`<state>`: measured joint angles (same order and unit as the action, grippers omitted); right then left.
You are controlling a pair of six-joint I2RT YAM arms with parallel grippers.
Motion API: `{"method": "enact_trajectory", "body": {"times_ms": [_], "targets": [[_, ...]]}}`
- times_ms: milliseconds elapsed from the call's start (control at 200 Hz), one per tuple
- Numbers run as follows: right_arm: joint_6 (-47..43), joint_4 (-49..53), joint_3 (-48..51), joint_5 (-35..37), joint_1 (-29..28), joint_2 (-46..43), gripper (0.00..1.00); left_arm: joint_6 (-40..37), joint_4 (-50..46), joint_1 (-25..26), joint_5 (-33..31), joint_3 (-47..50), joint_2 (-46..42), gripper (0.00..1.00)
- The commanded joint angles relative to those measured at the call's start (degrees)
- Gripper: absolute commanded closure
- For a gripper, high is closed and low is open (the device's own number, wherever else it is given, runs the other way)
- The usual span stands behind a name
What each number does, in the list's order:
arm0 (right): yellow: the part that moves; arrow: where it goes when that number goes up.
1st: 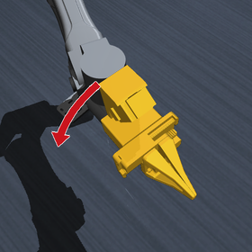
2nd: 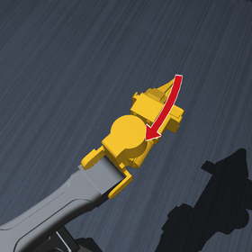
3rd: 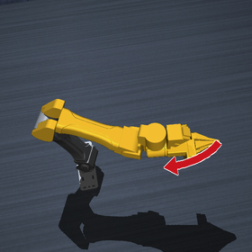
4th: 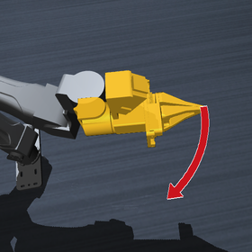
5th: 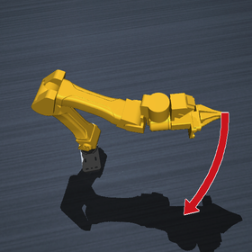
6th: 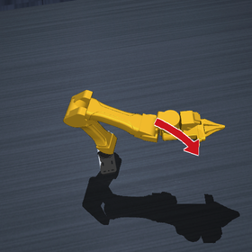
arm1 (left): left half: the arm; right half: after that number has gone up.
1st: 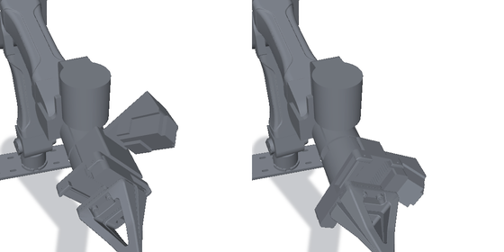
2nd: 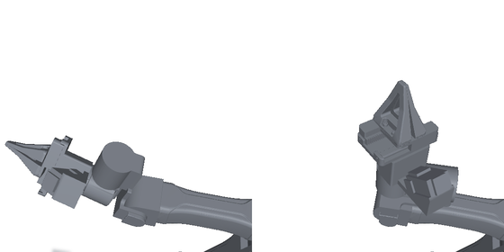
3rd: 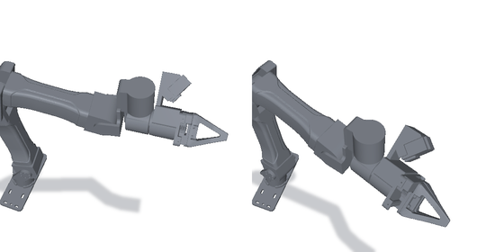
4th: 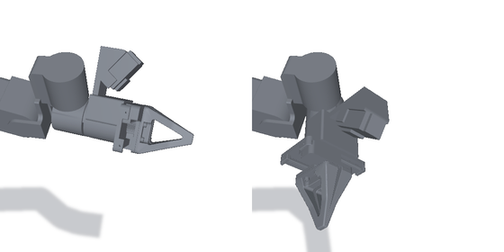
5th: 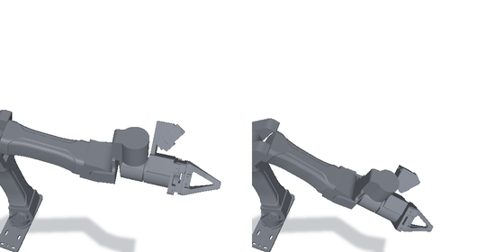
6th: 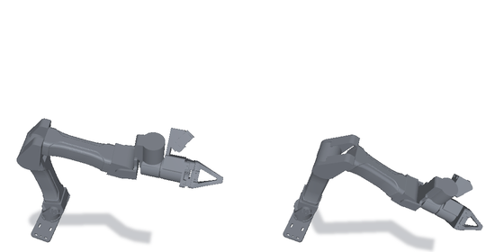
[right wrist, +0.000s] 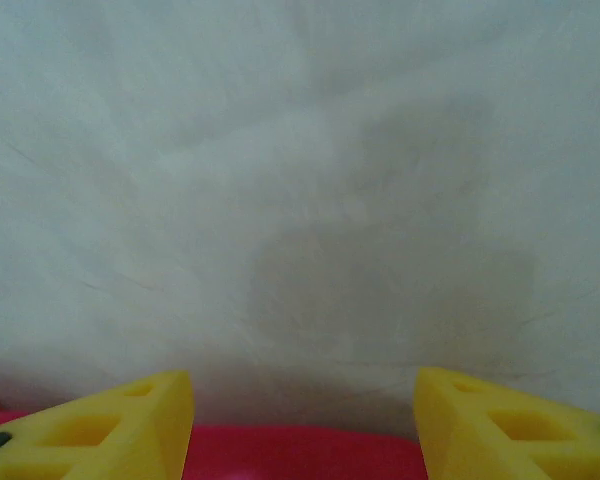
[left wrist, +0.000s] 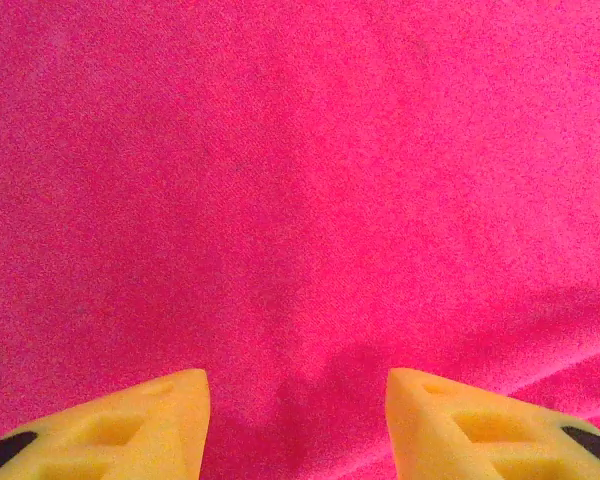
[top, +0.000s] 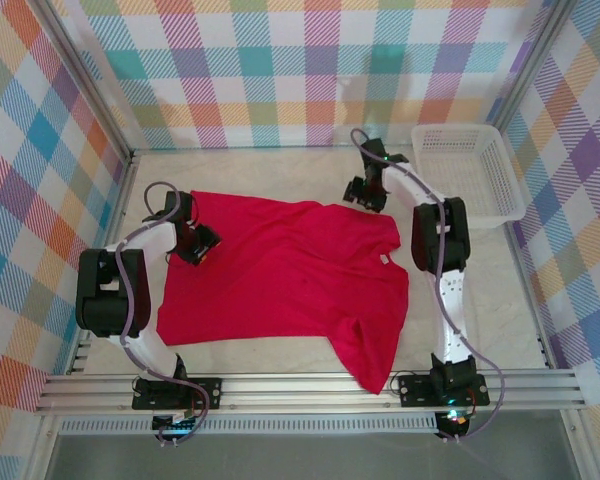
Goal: Fold the inside-out t-shirt
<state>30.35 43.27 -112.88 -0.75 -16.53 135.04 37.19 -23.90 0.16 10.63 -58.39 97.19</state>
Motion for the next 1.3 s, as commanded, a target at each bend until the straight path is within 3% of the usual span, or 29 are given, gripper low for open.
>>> {"method": "enact_trajectory", "body": {"times_ms": [0,105,160,395,500,575,760,910,965,1005,1120,1295], "targets": [[-1.54,2.18,3.25,-4.27,-2.69,-2.56,0.39,-0.38,0.01,-0.41,1.3,-0.42,-0.91,0.5],[0.08,-2.46,9.43,-4.81,-3.86,-4.76,0.39,0.05,0.42,-0.35,1.98,-0.11,-0.34,0.5],[0.7,-3.14,10.08,-4.4,-3.93,-4.1,0.44,0.04,0.47,-0.35,2.26,0.03,-0.16,0.5],[-1.22,2.4,-0.72,-2.54,-3.76,0.75,1.0,-0.55,-0.33,-0.35,1.68,1.01,-1.99,0.51],[-3.23,4.78,-5.76,-0.77,-3.93,-1.19,1.0,-0.65,-0.27,-0.34,1.58,1.74,-2.69,0.51],[-4.25,3.87,-4.11,-0.03,-4.73,-5.49,1.0,-0.64,0.07,-0.34,1.41,2.29,-2.88,0.52],[-3.51,-8.0,20.51,2.38,-11.16,-22.48,1.0,0.03,1.45,-0.34,1.75,3.71,-2.88,0.52],[2.53,-19.57,45.17,8.78,-21.9,-32.87,0.92,-0.05,1.72,-0.34,1.61,4.58,-3.22,0.52],[4.99,-21.91,51.0,10.97,-25.52,-34.73,0.84,-0.27,1.67,-0.33,1.44,4.78,-3.23,0.52],[6.86,-22.21,53.68,11.75,-27.0,-35.68,0.72,-0.54,1.4,-0.34,1.24,4.78,-3.15,0.52],[8.66,-18.59,54.1,13.52,-27.52,-38.89,0.51,-0.81,1.16,-0.34,1.05,4.79,-3.06,0.52],[4.6,-11.94,44.53,13.92,-25.6,-42.3,0.39,-0.5,1.49,-0.3,0.92,5.3,-3.71,0.52]]}}
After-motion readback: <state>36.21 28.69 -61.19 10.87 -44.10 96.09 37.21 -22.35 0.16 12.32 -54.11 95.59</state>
